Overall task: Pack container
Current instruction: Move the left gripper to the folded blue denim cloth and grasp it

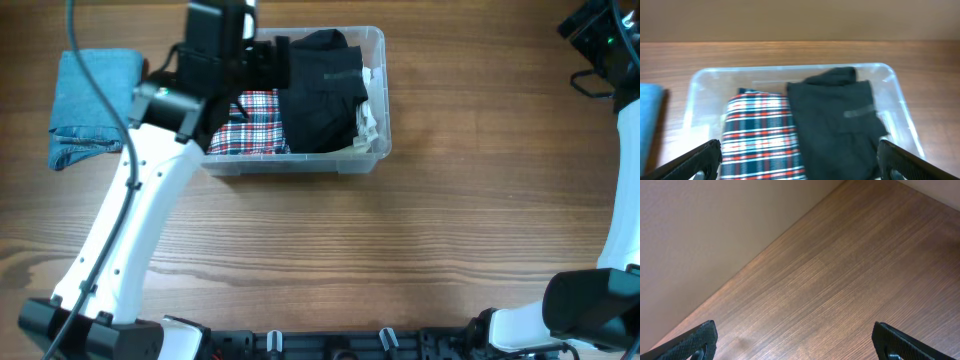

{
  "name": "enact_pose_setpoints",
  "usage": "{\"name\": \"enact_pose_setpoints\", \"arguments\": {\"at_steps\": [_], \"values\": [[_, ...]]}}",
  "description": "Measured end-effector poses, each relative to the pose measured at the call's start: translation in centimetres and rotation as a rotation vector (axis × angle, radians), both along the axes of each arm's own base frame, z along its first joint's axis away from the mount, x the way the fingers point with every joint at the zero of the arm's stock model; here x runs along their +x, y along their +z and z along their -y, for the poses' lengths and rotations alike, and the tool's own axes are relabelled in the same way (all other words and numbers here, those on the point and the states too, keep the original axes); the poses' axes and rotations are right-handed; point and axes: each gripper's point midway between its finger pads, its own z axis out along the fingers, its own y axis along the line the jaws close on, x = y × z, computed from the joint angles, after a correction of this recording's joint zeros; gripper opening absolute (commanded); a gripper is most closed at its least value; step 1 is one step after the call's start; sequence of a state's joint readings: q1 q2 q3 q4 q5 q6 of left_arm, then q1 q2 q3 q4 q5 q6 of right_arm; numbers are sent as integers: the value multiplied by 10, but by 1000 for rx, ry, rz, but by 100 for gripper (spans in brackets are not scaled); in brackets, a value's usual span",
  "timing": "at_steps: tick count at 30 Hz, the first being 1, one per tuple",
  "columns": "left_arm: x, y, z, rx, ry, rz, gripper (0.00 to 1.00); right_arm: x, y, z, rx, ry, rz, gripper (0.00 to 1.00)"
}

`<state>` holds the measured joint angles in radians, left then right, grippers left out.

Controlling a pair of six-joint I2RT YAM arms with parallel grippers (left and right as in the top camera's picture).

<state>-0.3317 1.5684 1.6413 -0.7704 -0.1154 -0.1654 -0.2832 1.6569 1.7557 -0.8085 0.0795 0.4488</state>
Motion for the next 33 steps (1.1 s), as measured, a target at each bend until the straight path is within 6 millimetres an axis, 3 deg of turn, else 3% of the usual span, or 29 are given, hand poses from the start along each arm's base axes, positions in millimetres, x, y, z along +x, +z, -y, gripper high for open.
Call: {"name": "enact_pose_setpoints", "arguments": {"at_steps": [5, 9, 17, 19, 23, 25, 30, 33], "values": [[-5, 12, -58, 2, 127, 1, 100, 0, 0, 0, 0, 0, 0, 100], [-11, 3, -107, 16, 239, -52, 100, 0, 0, 0, 0, 0, 0, 100], [-21, -3, -181, 34, 425, -92, 100, 0, 0, 0, 0, 0, 0, 100], [-30, -4, -216, 79, 533, -102, 100, 0, 0, 0, 0, 0, 0, 100], [-14, -6, -238, 127, 609, -62, 99, 0, 0, 0, 0, 0, -1, 100], [2, -25, -248, 158, 639, -83, 100, 0, 0, 0, 0, 0, -1, 100], [45, -106, -279, 295, 722, -178, 100, 0, 0, 0, 0, 0, 0, 100], [54, -151, -293, 401, 747, -250, 100, 0, 0, 0, 0, 0, 1, 100]]}}
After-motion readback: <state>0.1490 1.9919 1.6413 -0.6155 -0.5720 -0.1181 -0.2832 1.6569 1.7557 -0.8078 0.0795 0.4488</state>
